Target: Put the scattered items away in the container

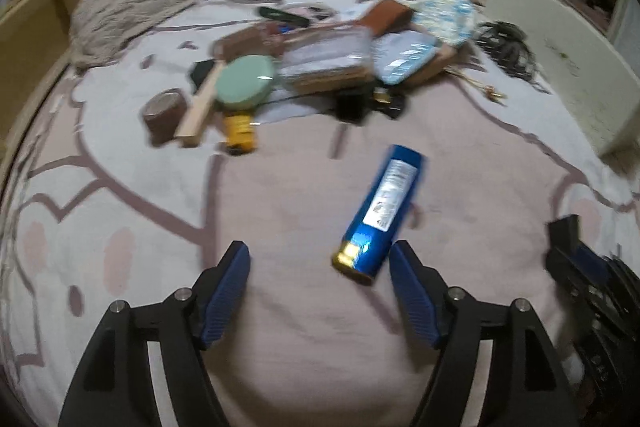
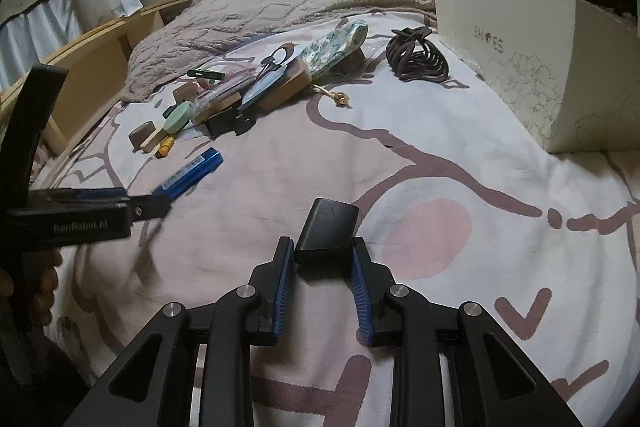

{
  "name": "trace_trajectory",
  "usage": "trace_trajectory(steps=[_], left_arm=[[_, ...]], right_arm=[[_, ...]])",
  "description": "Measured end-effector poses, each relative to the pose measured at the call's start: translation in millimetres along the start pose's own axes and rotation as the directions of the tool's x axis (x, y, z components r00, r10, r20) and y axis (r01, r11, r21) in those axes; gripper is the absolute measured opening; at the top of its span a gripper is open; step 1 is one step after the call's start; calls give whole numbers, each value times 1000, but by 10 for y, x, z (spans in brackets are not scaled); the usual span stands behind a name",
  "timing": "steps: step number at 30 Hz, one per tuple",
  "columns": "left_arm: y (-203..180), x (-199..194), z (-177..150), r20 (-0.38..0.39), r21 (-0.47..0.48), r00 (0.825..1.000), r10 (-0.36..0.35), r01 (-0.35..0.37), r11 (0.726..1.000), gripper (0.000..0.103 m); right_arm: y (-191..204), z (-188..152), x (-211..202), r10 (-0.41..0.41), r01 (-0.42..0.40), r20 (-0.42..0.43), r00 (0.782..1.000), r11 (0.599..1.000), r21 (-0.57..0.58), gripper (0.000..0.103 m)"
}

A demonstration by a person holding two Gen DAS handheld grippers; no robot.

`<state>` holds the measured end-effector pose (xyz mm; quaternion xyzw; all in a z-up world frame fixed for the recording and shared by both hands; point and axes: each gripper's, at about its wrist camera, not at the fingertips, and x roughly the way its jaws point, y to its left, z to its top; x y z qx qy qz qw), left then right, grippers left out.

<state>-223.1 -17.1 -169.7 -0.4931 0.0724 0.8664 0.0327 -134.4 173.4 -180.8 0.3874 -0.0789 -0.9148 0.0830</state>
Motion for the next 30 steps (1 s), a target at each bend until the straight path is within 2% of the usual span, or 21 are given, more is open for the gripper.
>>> trace_trajectory(steps=[3, 5, 7, 9, 11, 16, 20, 23, 27, 29, 30], left_arm=[[97, 12, 21, 11, -12, 997, 70, -70, 997, 73], [160, 42, 41, 9, -20, 996, 92, -92, 996, 74], [206, 79, 52, 3, -28, 995, 104, -104, 994, 77], [228, 101, 65, 5, -32, 993, 116, -116, 993, 79], [249, 123, 84, 7, -36, 991, 131, -130, 991, 80], [296, 179, 143, 4, -67, 986, 168, -167, 984, 82], [338, 180, 146, -4, -96, 987, 158, -158, 983, 82], [318, 131, 107, -1, -88, 992, 123, -122, 989, 82], [227, 29, 63, 23, -92, 1000, -19, 21, 996, 83], [158, 20, 85, 32, -101, 997, -76, 79, 992, 91], [127, 28, 102, 33, -107, 995, -90, 93, 990, 91]], right_arm=[[23, -17, -17, -30, 30, 15, 999, 1000, -7, 29], [29, -25, -25, -42, 43, 21, 999, 999, -11, 31], [26, -30, -36, -48, 49, 25, 999, 999, -11, 36], [23, -33, -49, -52, 53, 28, 998, 999, -10, 46], [25, -43, -73, -69, 69, 36, 997, 998, -9, 51], [-27, -72, -120, -95, 94, 43, 995, 995, 27, 52], [-42, -43, -120, -108, 108, 25, 994, 994, 24, 52], [-75, -29, -123, -129, 128, 21, 991, 991, 24, 52], [-84, -51, -122, -127, 126, 28, 992, 992, 22, 52], [-64, -56, -123, -134, 134, 32, 990, 991, 13, 52], [-59, -54, -122, -136, 135, 31, 990, 991, 10, 52]])
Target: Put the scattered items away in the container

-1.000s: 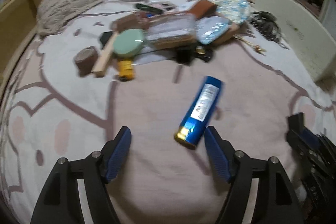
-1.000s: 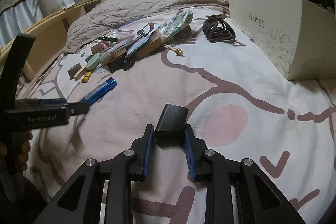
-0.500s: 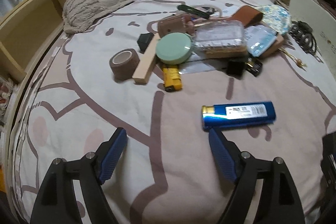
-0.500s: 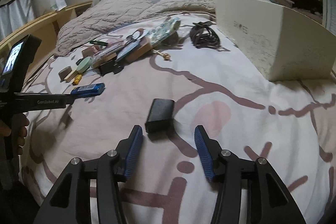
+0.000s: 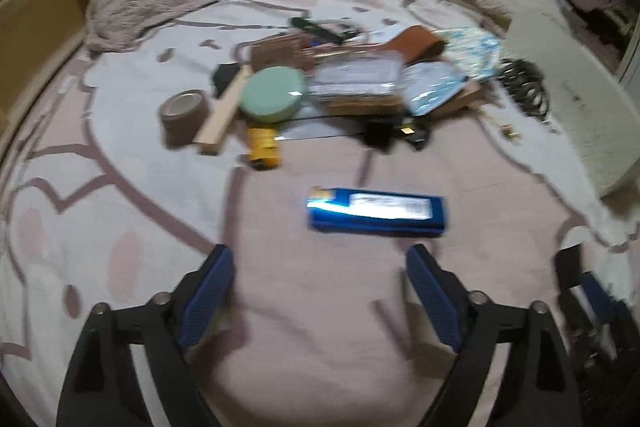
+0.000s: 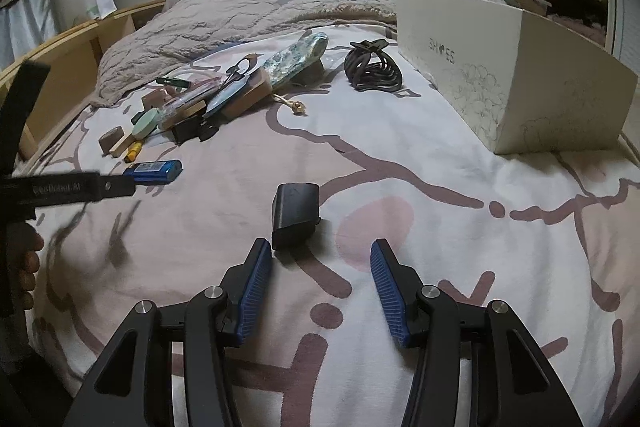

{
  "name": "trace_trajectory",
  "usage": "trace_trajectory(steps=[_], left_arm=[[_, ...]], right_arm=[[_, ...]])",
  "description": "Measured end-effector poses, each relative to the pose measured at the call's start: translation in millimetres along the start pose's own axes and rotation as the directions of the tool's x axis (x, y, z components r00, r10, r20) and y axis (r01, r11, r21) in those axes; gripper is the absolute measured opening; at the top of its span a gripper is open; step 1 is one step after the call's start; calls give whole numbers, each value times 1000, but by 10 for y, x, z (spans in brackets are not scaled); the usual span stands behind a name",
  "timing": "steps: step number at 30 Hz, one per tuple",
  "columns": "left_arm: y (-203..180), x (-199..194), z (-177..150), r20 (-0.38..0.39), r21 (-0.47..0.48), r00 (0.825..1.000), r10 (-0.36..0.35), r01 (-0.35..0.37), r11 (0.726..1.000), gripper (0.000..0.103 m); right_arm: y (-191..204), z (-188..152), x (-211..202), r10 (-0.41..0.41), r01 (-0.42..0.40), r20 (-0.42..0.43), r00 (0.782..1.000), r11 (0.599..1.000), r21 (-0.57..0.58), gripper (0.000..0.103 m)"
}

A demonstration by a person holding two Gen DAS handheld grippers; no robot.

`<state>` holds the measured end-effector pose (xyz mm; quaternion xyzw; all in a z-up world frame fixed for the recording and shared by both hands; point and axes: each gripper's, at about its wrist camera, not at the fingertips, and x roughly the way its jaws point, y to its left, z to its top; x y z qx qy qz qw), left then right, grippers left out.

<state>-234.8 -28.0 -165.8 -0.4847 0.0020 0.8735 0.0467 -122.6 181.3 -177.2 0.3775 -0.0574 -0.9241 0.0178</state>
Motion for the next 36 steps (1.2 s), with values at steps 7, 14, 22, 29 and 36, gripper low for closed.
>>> trace_trajectory(steps=[7, 14, 22, 29, 36], left_arm=[[-129, 169, 98, -16, -36, 999, -44, 43, 998, 91], [-167, 201, 128, 10, -52, 998, -65, 65, 997, 91], [-225, 274, 139, 22, -60, 998, -52, 54, 997, 96], [-242, 290, 128, 28, -59, 999, -32, 33, 998, 97], [-271, 285, 116, 46, -36, 999, 15, -13, 999, 84]], right_arm=[[10, 89, 41, 56, -56, -39, 998, 998, -10, 52], [94, 168, 127, 81, -84, -61, 995, 995, -47, 52], [153, 177, 165, 77, -81, -56, 995, 993, -81, 52], [146, 179, 194, 75, -80, -56, 996, 994, -79, 25], [156, 165, 194, 67, -71, -49, 997, 993, -90, 25]])
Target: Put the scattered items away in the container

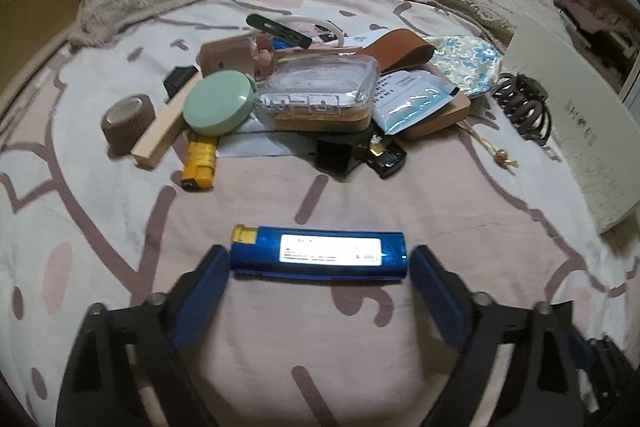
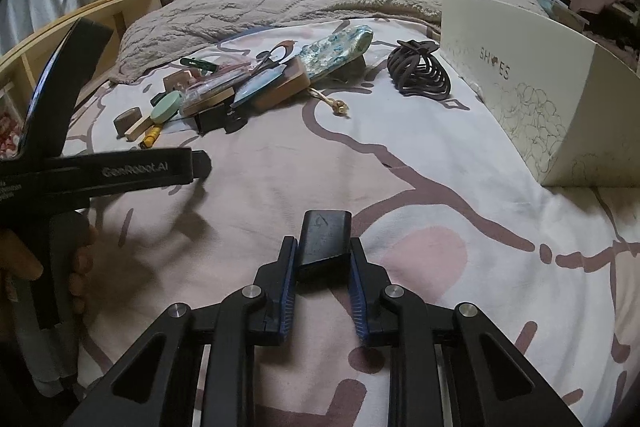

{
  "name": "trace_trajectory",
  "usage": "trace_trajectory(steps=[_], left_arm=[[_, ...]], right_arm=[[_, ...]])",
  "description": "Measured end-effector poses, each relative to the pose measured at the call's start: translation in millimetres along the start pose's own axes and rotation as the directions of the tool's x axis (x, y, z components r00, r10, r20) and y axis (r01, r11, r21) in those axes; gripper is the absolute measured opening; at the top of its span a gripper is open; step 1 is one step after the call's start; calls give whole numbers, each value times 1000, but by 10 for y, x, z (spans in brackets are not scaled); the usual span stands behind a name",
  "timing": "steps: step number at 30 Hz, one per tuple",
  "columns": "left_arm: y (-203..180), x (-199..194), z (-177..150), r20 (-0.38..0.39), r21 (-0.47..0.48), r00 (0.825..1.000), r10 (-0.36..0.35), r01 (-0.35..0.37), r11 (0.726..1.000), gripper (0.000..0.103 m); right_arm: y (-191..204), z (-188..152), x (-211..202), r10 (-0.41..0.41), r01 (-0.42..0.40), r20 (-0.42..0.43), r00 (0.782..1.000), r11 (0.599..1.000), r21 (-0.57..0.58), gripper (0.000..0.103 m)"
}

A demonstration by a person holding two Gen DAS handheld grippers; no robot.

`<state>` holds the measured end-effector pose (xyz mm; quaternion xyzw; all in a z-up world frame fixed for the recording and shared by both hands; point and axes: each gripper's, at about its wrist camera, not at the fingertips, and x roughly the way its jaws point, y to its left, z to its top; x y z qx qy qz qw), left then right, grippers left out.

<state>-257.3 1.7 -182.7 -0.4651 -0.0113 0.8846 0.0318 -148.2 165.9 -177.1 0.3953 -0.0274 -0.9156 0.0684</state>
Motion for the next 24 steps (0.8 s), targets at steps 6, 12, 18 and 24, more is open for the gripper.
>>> trace_trajectory(steps=[6, 12, 18, 24], left_arm=[[16, -9, 0, 5, 5, 1000, 3, -3, 1000, 84], [2, -52, -23, 0, 0, 1000, -5, 5, 1000, 84], [-113, -185, -106, 0, 33, 998, -61, 61, 998, 84], [-338, -340, -209, 9, 97, 993, -121, 120, 988, 84]], right_arm=[[-13, -8, -11, 9, -9, 4, 1000, 1000, 9, 24], [-63, 7, -53, 37, -36, -10, 999, 999, 31, 24], [-210, 9, -180, 61, -59, -28, 998, 997, 42, 24], [-492, 126, -355, 67, -66, -28, 997, 997, 47, 24]])
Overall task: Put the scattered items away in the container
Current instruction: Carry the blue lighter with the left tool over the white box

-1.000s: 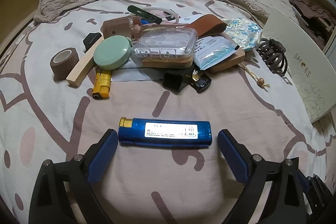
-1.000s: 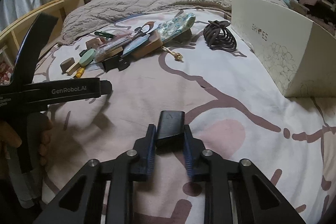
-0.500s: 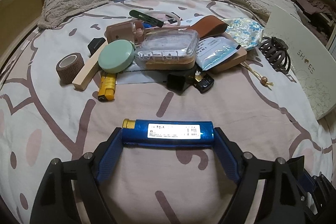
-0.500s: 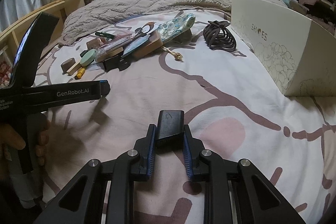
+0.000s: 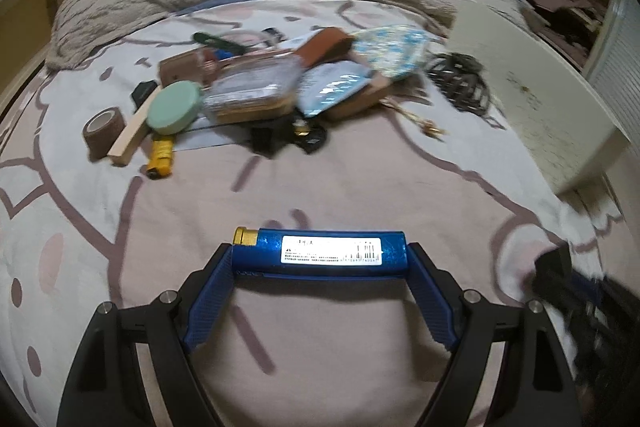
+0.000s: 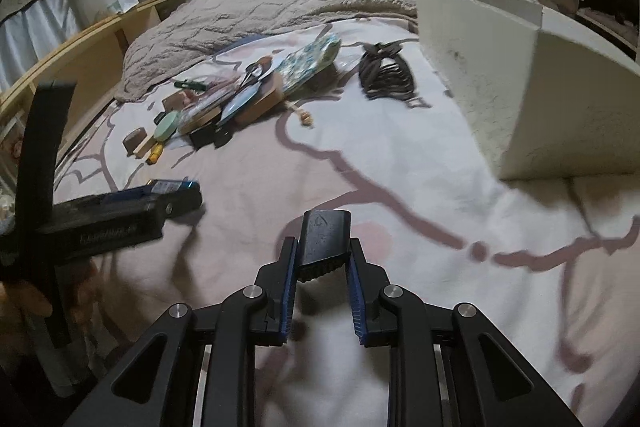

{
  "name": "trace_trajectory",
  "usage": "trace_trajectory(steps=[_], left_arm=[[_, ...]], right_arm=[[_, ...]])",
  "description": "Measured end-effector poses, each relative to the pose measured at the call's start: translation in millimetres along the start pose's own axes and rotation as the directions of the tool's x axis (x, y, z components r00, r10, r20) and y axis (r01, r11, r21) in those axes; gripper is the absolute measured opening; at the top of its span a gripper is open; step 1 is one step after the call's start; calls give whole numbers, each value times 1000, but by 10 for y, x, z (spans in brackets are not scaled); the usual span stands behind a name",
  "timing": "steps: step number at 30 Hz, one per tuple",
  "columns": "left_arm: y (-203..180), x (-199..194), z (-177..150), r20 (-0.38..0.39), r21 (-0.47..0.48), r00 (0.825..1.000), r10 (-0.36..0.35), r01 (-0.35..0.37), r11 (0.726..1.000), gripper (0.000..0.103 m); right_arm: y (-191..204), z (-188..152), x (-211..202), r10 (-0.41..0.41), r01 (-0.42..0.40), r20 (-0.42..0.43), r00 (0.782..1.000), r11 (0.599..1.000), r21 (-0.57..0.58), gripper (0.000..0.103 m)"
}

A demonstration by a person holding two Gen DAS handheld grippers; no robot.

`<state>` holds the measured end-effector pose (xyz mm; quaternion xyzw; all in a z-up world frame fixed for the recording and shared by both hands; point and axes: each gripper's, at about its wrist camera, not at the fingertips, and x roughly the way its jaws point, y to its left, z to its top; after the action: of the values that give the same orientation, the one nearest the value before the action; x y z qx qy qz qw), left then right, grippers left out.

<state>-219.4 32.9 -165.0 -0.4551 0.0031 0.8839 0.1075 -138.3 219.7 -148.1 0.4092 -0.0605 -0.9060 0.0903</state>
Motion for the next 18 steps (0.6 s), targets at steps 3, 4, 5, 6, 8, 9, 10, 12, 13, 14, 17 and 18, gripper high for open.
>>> trace_trajectory(steps=[3, 4, 5, 6, 8, 9, 10, 12, 13, 14, 17, 18], left_arm=[[-127, -83, -29, 13, 39, 1000, -23, 23, 999, 84], [-151, -110, -36, 13, 39, 999, -39, 38, 999, 84], [-171, -139, -39, 13, 36, 998, -56, 55, 998, 84], [-195, -175, -40, 16, 37, 997, -70, 70, 997, 84], [-252, -255, -39, 36, 53, 996, -77, 75, 996, 84], [-286, -305, -41, 52, 66, 996, -77, 73, 995, 84], [-318, -347, -39, 66, 77, 995, -76, 71, 994, 84], [-379, -438, -26, 94, 99, 993, -75, 65, 993, 84], [-408, -477, -20, 107, 109, 991, -74, 62, 992, 84], [-445, -520, -13, 122, 121, 990, -73, 58, 991, 84], [-555, -627, 21, 160, 151, 985, -70, 46, 987, 84], [-595, -658, 34, 171, 159, 983, -71, 44, 986, 84]], right_arm=[[-102, 82, -100, -10, 10, 2, 1000, 999, -37, 24], [-138, 111, -140, -11, 11, 3, 1000, 999, -48, 24], [-173, 139, -182, -11, 12, 5, 1000, 998, -58, 24], [-202, 164, -222, -13, 14, 9, 1000, 998, -67, 24], [-266, 220, -331, -18, 20, 26, 999, 996, -88, 24], [-292, 243, -381, -20, 24, 36, 999, 995, -96, 24], [-317, 269, -434, -22, 27, 48, 999, 994, -103, 24], [-369, 317, -533, -20, 28, 69, 997, 993, -113, 24], [-398, 338, -575, -20, 29, 77, 997, 993, -116, 24], [-430, 359, -616, -21, 31, 86, 996, 992, -119, 24], [-536, 427, -713, -24, 38, 108, 994, 992, -122, 24], [-575, 447, -736, -27, 40, 114, 993, 992, -120, 24]])
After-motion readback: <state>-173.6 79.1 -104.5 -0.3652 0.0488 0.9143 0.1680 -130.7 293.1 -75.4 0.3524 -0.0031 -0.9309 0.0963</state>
